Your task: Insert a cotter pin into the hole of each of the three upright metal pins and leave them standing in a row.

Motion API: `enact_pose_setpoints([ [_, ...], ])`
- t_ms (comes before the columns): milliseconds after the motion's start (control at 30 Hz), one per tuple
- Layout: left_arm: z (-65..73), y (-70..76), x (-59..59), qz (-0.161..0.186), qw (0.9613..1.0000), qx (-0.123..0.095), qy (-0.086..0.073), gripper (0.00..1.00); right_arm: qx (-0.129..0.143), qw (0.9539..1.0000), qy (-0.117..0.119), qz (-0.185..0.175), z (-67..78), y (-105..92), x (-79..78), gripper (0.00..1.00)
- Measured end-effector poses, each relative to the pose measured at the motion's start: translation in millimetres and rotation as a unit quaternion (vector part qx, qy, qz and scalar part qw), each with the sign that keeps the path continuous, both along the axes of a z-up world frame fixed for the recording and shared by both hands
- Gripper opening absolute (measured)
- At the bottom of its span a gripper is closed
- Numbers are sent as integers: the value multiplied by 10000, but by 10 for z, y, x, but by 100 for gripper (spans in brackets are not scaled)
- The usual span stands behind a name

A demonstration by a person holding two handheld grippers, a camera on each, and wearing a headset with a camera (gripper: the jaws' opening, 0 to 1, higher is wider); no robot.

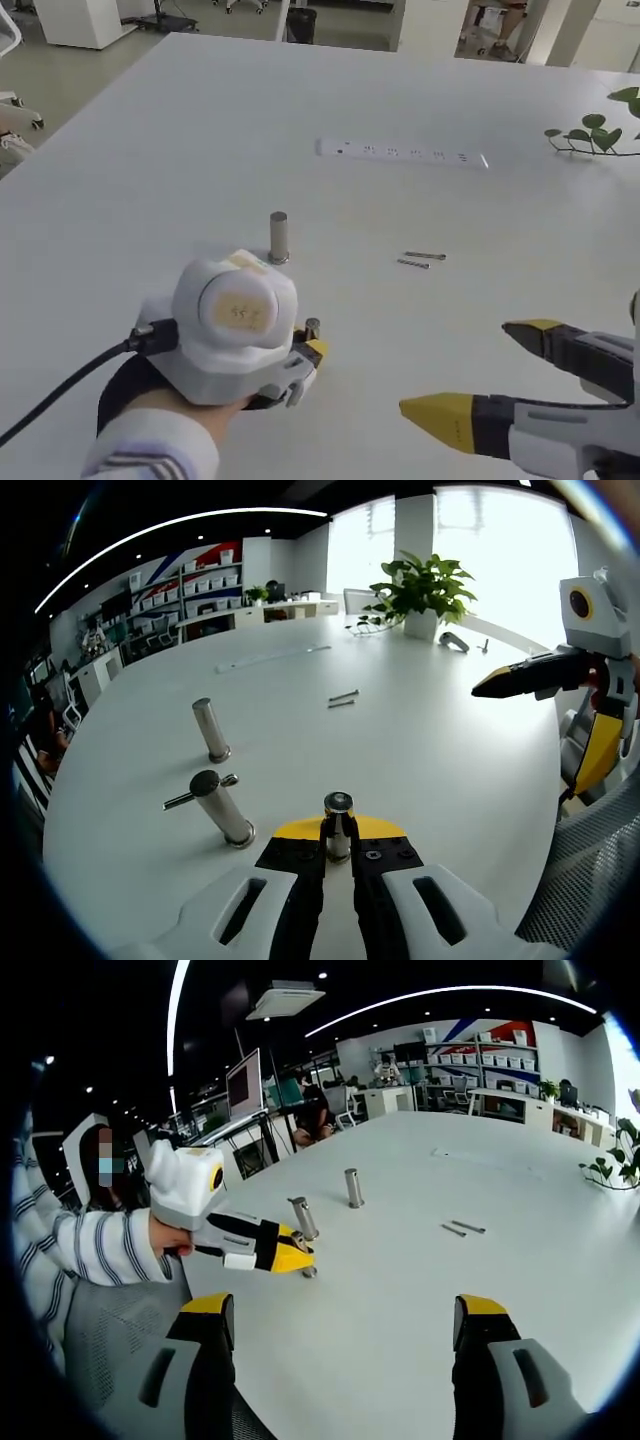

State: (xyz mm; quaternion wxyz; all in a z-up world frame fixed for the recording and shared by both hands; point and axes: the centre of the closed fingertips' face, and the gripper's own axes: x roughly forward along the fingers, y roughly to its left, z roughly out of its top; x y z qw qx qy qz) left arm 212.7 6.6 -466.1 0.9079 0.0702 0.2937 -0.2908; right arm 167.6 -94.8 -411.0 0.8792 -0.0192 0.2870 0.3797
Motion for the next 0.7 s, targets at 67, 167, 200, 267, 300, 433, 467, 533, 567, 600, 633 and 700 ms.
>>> enact_pose_setpoints([
  [67,2,8,2,21,10000,18,-11,5,9,10000,9,7,-2,6,-4,89],
  [167,-3,16,2,52,10000,45,-31,5,-9,10000,11,20,-9,11,-10,89],
  [200,-4,17,1,53,10000,58,-54,5,-3,10000,16,23,-13,14,-11,89],
  [267,-1,15,-4,76,9999,56,-72,5,4,10000,43,29,-30,22,-15,89],
  [300,1,9,-6,68,9999,58,-82,5,1,10000,47,29,-37,25,-18,89],
  [433,0,9,-5,67,10000,38,-58,5,20,10000,56,48,-40,43,-31,89],
  [467,-1,10,-8,82,10000,27,-47,5,14,10000,58,51,-41,44,-33,89],
  [533,-6,14,-16,113,9999,21,-12,5,8,10000,55,51,-41,43,-35,89],
  [567,-5,13,-18,115,9999,15,-9,5,19,10000,51,43,-37,42,-34,89],
  [600,-6,13,-19,118,9999,19,-9,5,21,10000,48,39,-35,41,-33,89],
  [633,-6,14,-19,122,9999,19,-6,5,15,10000,49,39,-36,37,-34,89],
  [700,-8,18,-28,146,9999,-2,46,5,5,10000,40,43,-34,35,-34,89],
])
